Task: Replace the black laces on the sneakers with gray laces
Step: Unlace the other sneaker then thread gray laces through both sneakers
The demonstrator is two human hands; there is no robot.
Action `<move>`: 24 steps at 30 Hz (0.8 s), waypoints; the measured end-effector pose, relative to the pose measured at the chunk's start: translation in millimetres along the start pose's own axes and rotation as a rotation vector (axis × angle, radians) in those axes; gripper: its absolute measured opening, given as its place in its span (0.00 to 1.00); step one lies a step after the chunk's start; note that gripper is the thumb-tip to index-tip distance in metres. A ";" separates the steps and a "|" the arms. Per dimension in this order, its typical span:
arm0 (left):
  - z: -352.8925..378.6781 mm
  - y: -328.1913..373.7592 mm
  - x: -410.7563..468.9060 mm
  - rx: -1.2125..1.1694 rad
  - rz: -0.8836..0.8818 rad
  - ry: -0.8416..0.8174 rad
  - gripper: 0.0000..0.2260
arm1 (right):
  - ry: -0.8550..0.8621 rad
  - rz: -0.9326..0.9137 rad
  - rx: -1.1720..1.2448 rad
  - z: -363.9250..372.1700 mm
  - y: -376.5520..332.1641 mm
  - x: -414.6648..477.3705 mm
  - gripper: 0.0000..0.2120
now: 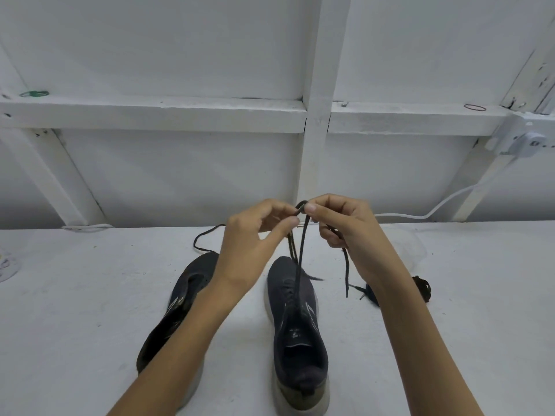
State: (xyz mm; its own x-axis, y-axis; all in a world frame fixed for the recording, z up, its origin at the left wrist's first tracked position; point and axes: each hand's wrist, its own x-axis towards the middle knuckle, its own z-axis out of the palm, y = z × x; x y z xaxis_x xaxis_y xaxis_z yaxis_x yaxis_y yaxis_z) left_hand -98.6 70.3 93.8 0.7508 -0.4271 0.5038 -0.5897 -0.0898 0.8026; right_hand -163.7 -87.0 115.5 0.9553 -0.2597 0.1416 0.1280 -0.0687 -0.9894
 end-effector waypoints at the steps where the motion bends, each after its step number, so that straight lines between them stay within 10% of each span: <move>1: -2.3 -0.8 1.5 0.010 0.017 0.009 0.03 | -0.009 0.003 -0.006 -1.1 0.2 -1.5 0.06; 12: -59.9 -33.3 -6.9 0.076 -0.209 0.052 0.02 | 0.226 0.073 -0.084 -62.0 37.5 -43.8 0.09; 20: -91.5 -85.0 -39.9 0.686 -0.500 0.236 0.02 | 0.420 0.345 -0.277 -106.4 99.5 -92.5 0.08; 24: -71.5 -93.8 -50.0 0.703 -0.253 0.035 0.13 | 0.284 0.330 -0.531 -89.2 107.5 -86.3 0.06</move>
State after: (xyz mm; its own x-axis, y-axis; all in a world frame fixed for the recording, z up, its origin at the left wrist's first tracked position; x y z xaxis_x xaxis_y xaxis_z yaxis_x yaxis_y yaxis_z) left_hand -59.5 164.4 16.1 0.8908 -0.2891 0.3507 -0.4402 -0.7407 0.5075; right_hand -256.2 -157.9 -0.2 0.8055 -0.5857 -0.0897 -0.3752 -0.3869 -0.8424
